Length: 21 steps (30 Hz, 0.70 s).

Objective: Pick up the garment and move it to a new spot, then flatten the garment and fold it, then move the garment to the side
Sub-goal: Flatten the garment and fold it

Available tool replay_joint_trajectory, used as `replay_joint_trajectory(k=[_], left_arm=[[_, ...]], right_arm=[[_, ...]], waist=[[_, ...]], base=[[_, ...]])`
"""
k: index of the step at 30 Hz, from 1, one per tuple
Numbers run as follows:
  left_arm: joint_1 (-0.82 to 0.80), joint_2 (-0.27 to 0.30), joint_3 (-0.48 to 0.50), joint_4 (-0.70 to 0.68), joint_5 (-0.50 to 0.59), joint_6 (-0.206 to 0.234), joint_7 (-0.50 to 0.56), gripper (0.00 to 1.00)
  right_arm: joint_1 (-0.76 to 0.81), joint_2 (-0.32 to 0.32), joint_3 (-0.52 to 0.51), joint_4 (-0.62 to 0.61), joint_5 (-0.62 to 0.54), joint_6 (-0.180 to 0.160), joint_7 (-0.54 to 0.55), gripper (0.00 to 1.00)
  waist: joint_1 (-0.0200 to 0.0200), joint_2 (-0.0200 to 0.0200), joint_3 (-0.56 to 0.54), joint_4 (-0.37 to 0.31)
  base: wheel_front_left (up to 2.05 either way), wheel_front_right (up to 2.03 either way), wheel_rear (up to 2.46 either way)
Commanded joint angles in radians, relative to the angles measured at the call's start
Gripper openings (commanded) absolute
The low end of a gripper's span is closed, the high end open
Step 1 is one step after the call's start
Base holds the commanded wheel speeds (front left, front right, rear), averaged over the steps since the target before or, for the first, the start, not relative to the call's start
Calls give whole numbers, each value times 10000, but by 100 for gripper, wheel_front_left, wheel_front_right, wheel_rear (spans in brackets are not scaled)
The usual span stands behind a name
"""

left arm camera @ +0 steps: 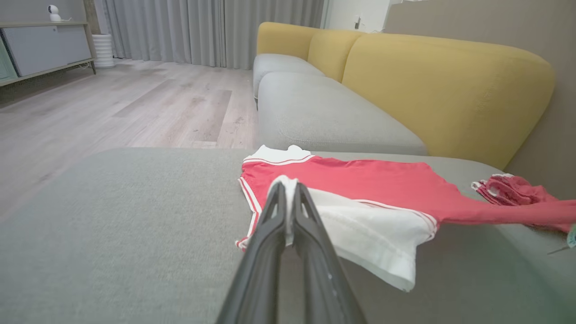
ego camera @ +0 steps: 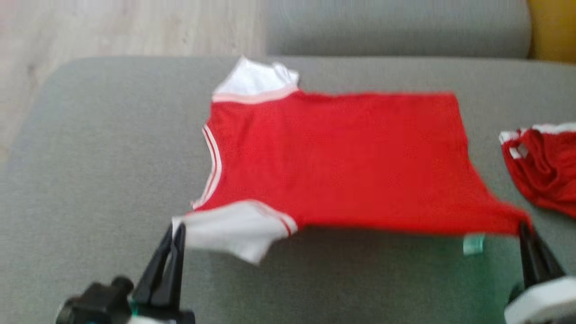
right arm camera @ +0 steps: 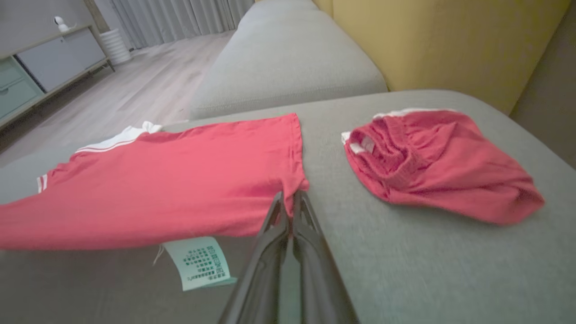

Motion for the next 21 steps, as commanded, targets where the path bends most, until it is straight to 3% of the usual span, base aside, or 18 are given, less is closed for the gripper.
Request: replay_joint_trajectory(k=[1, 5, 12, 21], left_arm=[[-321, 263, 343, -421, 35, 95, 17, 0], [224, 307, 30, -567, -122, 157, 328, 0], [-45, -96, -570, 730, -452, -483, 414, 0], [-1307, -643, -668, 2275, -614, -1203, 182, 0]], right_arm=[[-322, -91, 180, -483, 98, 67, 37, 0], [403, -90, 214, -777, 316, 67, 431, 0], [104, -90, 411, 706, 331, 67, 869, 0], [-979, -90, 687, 2018, 360, 67, 1066, 0]], waist=[[4, -1, -352, 226], [4, -1, -496, 219], [4, -1, -443, 150], [4, -1, -79, -73]], base=[[0, 0, 0], [0, 0, 0], [0, 0, 0], [0, 0, 0]])
